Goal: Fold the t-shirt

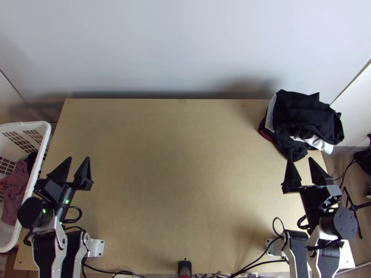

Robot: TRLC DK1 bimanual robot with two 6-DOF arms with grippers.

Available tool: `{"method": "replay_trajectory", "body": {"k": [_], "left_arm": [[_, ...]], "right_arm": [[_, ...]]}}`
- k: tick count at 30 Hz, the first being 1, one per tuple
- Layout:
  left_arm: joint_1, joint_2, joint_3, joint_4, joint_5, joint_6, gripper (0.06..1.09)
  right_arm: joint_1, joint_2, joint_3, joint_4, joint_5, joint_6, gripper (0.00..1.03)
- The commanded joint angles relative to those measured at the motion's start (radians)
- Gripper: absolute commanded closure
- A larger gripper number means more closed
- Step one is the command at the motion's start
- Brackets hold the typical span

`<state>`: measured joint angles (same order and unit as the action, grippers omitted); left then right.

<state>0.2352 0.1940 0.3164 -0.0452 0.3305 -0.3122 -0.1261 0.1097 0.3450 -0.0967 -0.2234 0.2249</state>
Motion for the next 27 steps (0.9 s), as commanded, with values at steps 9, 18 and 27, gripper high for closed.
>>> {"method": "replay_trajectory", "body": {"k": [9,18,27], "left_arm": [[-0.014,-0.194,-0.189,0.166,-0.042,0.094,0.13],[-0.047,-0.194,-0.240,0.030,-0.053,0.154,0.11],[-0.068,-0.189,-0.241,-0.122,-0.056,0.174,0.11]], "right_arm": [[0.141,-0.116,-0.192,0.149,0.007,-0.119,0.10],[0.180,-0.116,-0.244,0.002,0.009,-0.159,0.10],[0.180,-0.113,-0.250,-0.089,0.036,-0.160,0.04]]}}
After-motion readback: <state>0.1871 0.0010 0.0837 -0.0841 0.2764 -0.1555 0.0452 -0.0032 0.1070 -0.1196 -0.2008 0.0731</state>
